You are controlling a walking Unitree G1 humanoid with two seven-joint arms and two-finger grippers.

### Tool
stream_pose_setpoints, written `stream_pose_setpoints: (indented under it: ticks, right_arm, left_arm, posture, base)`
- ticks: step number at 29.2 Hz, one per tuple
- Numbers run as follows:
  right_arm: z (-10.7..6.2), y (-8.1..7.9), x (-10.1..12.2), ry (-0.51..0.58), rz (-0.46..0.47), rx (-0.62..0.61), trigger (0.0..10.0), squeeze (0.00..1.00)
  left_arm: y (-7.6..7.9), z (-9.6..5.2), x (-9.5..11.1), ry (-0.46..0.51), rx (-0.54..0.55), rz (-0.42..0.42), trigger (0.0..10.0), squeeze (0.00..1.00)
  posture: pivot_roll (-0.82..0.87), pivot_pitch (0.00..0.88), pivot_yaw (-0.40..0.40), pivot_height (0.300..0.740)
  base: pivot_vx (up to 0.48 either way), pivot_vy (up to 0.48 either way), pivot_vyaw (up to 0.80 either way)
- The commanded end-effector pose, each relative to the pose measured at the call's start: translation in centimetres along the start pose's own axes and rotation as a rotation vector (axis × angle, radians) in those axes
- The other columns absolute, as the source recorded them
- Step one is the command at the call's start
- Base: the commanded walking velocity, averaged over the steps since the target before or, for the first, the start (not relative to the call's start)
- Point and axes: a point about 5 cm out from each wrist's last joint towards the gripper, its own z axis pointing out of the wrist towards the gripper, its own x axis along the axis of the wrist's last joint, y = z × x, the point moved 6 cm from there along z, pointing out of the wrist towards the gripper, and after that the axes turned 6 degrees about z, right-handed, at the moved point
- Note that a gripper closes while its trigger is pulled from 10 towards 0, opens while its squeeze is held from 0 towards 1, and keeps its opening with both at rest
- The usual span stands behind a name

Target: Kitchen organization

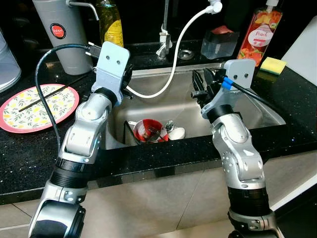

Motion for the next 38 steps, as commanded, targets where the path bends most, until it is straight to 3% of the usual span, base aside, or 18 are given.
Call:
stream_pose_setpoints:
  ticks: [1,32,35,38]
  right_arm:
    - [0.2,0.0,-0.1,-0.005,0.004,-0.003,10.0,0.0]
    - [0.2,0.0,-0.1,-0.006,0.002,-0.003,10.0,0.0]
    - [-0.1,1.1,-1.0,-0.029,-0.013,-0.035,10.0,0.0]
    - [-0.6,3.4,-1.6,-0.051,-0.046,-0.116,10.0,0.0]
  left_arm:
    - [0.1,0.2,0.3,0.008,-0.001,0.001,10.0,0.0]
    - [0.2,0.1,0.1,0.003,-0.005,0.001,10.0,0.0]
    - [0.0,-0.4,-0.4,-0.016,-0.011,0.003,10.0,0.0]
    - [-1.0,-1.0,-0.5,-0.021,0.024,0.003,10.0,0.0]
  posture:
    - [0.04,0.0,0.004,0.74]
    - [0.04,0.0,0.001,0.74]
    - [0.04,0.0,0.002,0.74]
    - [0.04,0.0,0.002,0.74]
  base:
    - [0.0,0.0,0.0]
    - [0.0,0.0,0.0]
    - [0.0,0.0,0.0]
    - [0.0,0.0,0.0]
